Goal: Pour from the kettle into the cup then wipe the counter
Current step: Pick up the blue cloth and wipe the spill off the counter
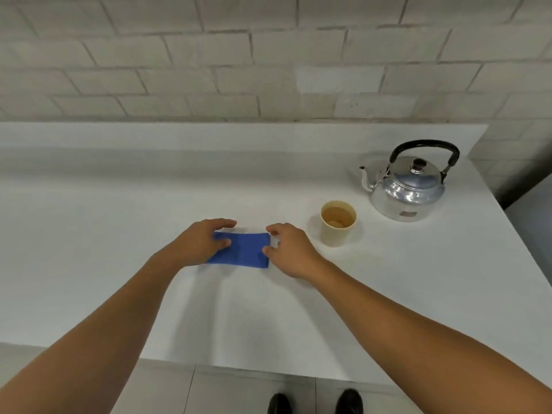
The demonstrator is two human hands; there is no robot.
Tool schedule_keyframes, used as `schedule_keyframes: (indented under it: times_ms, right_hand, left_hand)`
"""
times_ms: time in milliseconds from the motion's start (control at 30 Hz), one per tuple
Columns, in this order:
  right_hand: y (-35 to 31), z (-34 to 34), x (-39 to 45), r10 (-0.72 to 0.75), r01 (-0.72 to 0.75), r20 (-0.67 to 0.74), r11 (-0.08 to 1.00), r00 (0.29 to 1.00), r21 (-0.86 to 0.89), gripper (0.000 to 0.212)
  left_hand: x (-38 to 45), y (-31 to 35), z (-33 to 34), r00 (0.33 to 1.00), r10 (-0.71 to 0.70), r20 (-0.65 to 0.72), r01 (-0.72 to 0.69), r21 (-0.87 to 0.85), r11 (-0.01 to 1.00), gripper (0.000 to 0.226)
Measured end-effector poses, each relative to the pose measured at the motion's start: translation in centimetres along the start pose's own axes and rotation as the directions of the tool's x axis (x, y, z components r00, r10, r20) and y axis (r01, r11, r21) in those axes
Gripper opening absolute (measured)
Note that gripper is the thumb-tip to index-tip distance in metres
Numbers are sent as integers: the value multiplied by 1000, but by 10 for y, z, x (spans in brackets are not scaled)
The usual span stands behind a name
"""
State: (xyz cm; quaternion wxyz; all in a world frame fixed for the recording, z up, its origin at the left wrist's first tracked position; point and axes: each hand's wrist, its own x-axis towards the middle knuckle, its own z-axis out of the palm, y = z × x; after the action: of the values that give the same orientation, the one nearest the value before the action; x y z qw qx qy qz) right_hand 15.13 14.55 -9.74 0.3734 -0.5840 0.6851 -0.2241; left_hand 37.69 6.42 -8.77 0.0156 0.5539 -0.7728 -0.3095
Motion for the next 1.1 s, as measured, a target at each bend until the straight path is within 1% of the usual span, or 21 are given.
schedule_keyframes:
  times_ms: [100,167,233,300,400,467,500,567,633,700,767,833,933,1000,1100]
  right_hand:
    - [3,15,6,17,-18,-14,998,1000,-60,61]
    - [1,23,10,7,-10,-25,994,1000,-106,61]
    - [-4,32,14,-2,-3,-28,985,1000,-175,60]
    - [-9,43,16,9,-24,-60,968,998,-251,52]
    - [-12,56,18,55,-98,-141,942,988,-320,34]
    - [-15,61,20,79,-126,-155,938,985,-323,31]
    - [-18,61,22,98,-141,-158,944,983,-297,30]
    - [-23,58,21,142,-170,-162,970,977,-175,28]
    - [-25,53,14,138,-137,-168,990,976,18,19]
    - [-23,46,-1,104,-64,-186,975,977,212,8]
    - [-15,37,-22,77,-6,-223,953,972,303,10]
    - [-3,24,-42,90,13,-267,932,959,362,12]
    - [18,0,-70,172,-45,-267,905,948,424,18]
    - [35,-15,-88,209,-96,-258,916,943,390,20]
    - [61,-37,-113,239,-155,-274,942,932,297,22]
  left_hand:
    - [0,-15,12,1000,-23,0,23,19,1000,53]
    - [2,-22,19,1000,0,-17,1,102,995,54]
    - [5,-25,23,997,30,-66,-15,214,977,54]
    - [8,-28,25,994,45,-99,-13,298,954,51]
    - [9,-30,24,996,58,-72,-30,343,939,40]
    - [7,-30,22,994,78,-72,-48,353,934,30]
    - [6,-29,20,994,89,-67,-57,373,926,26]
    - [1,-25,15,995,96,-40,-73,389,918,21]
    - [-5,-22,7,995,93,-21,-81,332,940,15]
    - [-13,-19,-1,996,87,-15,-82,205,975,11]
    - [-23,-11,-7,996,91,18,-92,69,993,10]
    - [-35,5,-7,988,121,92,-117,-46,992,10]
    - [-50,35,6,964,169,206,-132,-180,975,8]
    - [-59,56,24,941,195,277,-126,-249,960,9]
    - [-65,86,60,922,192,335,-98,-279,955,11]
